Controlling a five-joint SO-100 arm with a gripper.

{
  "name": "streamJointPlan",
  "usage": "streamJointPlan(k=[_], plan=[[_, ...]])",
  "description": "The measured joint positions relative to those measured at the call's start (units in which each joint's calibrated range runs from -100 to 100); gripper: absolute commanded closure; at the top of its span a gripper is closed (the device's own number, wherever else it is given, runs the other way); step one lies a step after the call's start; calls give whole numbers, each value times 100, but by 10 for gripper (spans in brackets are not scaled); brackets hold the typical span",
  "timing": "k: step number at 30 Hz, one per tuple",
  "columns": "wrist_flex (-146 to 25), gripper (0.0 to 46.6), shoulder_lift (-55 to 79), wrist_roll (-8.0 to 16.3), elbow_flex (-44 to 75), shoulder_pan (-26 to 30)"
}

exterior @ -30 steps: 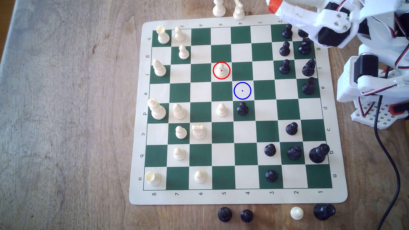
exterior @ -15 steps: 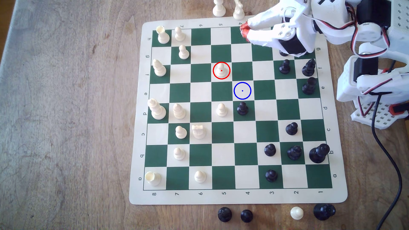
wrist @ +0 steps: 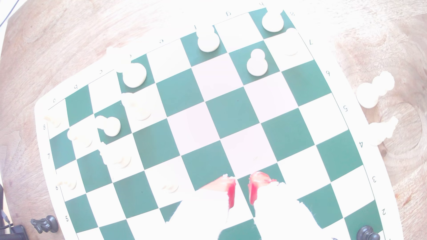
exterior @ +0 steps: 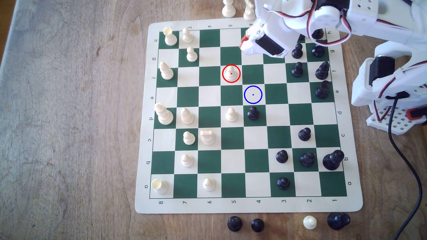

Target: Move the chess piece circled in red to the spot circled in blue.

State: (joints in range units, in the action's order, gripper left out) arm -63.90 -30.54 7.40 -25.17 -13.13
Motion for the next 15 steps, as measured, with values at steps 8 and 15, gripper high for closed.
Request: streamJointPlan(k=[8,15], plan=[[16,325,1106,288,280,0],[422,332,1743,303,289,-15]])
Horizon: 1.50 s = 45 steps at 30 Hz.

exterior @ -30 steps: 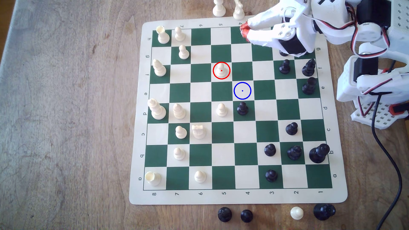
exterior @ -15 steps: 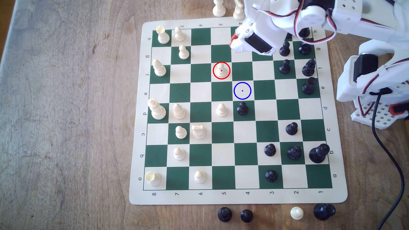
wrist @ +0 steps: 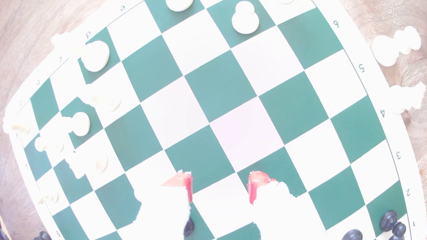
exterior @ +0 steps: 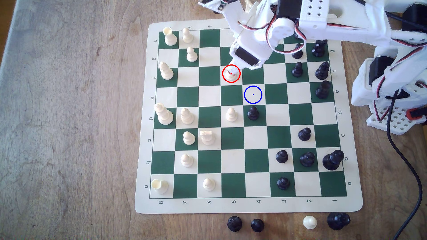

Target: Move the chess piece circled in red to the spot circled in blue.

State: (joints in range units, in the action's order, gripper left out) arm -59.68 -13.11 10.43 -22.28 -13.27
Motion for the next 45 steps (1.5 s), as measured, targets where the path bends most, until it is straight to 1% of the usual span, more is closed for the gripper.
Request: streamJointPlan(k=[5,8,12,16,19,33,39,45], plan=[[175,334,436,24,9,-111],[271,333,695,-15,9,-103],[414,323,964,-29,9,-111],[550,319,1123,-34,9,-265],[669,328,1223,-34,9,-258],[1004,336,1475,-34,9,-258],[1044,338,1651,-39,9,-177],[1179,350,1659,-39,9,-184]])
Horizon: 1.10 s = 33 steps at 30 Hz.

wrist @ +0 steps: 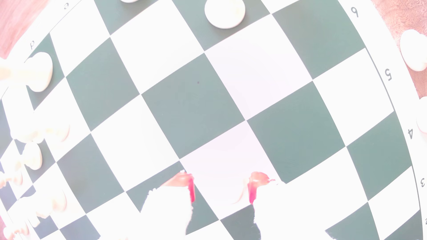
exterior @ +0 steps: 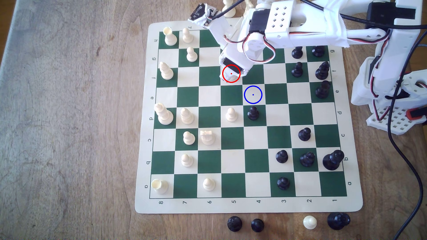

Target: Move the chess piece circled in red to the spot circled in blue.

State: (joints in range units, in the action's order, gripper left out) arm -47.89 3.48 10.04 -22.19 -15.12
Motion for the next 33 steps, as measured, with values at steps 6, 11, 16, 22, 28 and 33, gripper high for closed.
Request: streamJointPlan(k=[6,11,16,22,28,33], plan=[[24,381,25,-5,0,0],[24,408,101,-5,0,74],[24,432,109,-10,0,74],[24,443,109,-10,0,74],[24,443,42,0,0,74],[-215,444,-545,5,0,74]])
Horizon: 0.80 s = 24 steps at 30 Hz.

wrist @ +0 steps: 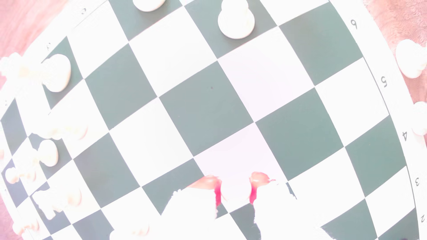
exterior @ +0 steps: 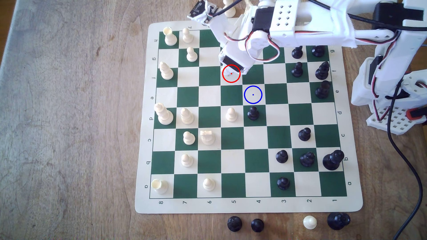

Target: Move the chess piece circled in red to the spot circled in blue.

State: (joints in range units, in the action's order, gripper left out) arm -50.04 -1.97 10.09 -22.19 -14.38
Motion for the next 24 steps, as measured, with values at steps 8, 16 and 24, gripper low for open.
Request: streamJointPlan(k=[8,16,24], plan=[[-56,445,-1114,-73,-804,236],[-104,445,-2044,-171,-1789,428],[-32,445,-2388,-186,-2648,686]])
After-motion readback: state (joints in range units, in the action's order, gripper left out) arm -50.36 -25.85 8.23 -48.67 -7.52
